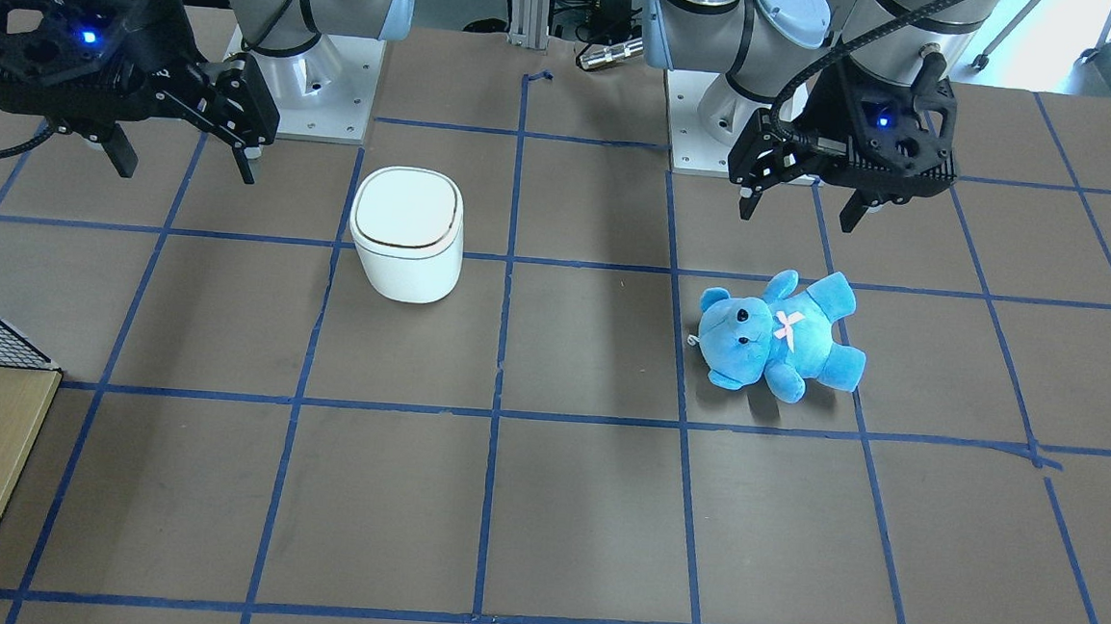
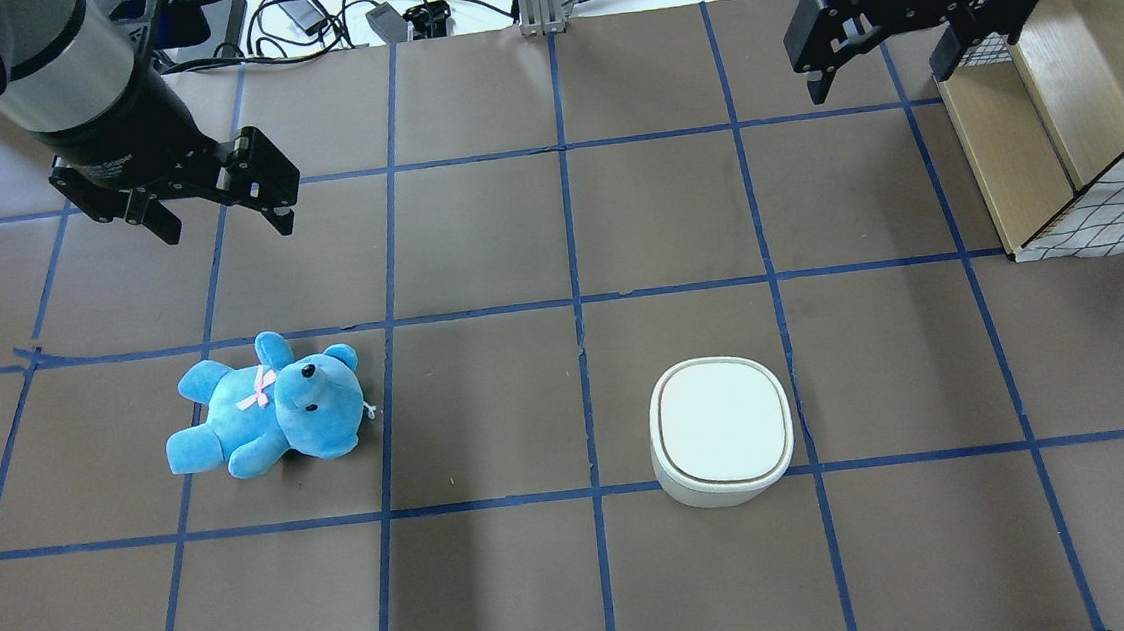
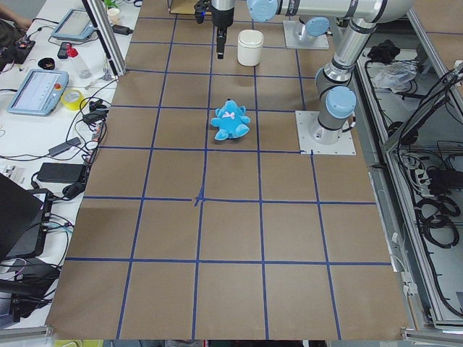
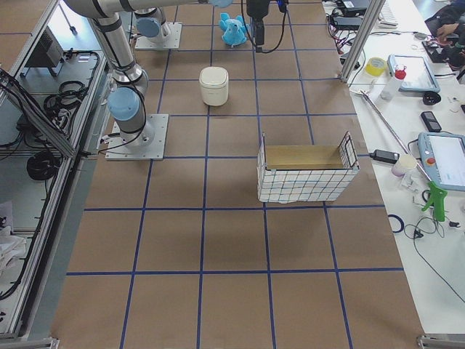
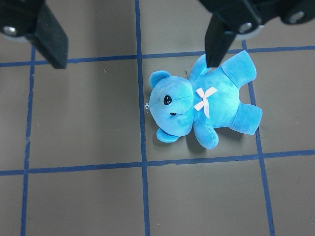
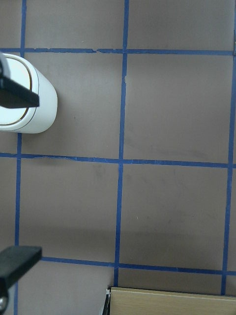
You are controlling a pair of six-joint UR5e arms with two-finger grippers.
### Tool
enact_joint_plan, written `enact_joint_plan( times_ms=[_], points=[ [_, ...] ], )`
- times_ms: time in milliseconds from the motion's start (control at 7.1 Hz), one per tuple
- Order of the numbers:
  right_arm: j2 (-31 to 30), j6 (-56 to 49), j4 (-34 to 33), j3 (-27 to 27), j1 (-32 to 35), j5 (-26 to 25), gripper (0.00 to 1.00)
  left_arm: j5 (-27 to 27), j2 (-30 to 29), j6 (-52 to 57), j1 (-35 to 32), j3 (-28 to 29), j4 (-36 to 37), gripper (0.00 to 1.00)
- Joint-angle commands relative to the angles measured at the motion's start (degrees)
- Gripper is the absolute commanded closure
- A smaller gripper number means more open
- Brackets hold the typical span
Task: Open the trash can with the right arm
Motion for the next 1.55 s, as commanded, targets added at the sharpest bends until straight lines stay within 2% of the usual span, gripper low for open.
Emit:
enact_joint_plan(
  times_ms=[0,282,423,563,704,845,986,1127,1268,1408],
  points=[
    [0.0,0.0,0.0,0.0,0.0,0.0,0.11,0.0,0.0,0.0,0.0,0.0,0.0,0.0],
    [0.0,0.0,0.1,0.0,0.1,0.2,0.13,0.0,0.0,0.0,0.0,0.0,0.0,0.0],
    [-0.1,0.0,0.1,0.1,0.1,0.3,0.23,0.0,0.0,0.0,0.0,0.0,0.0,0.0],
    [-0.2,0.4,0.7,0.2,0.1,0.4,0.52,0.0,0.0,0.0,0.0,0.0,0.0,0.0],
    [-0.3,0.7,1.0,0.7,0.1,2.2,0.74,0.0,0.0,0.0,0.0,0.0,0.0,0.0],
    [-0.3,0.7,1.3,0.6,0.2,2.4,0.77,0.0,0.0,0.0,0.0,0.0,0.0,0.0],
    [-0.4,0.8,2.3,0.9,0.2,2.6,0.95,0.0,0.0,0.0,0.0,0.0,0.0,0.0],
    [-0.7,5.2,8.1,1.1,2.0,3.7,1.0,0.0,0.0,0.0,0.0,0.0,0.0,0.0],
    [-0.8,10.2,9.6,2.5,5.1,3.6,1.0,0.0,0.0,0.0,0.0,0.0,0.0,0.0],
    [-1.0,11.0,8.8,6.7,6.9,3.6,1.0,0.0,0.0,0.0,0.0,0.0,0.0,0.0]
  ],
)
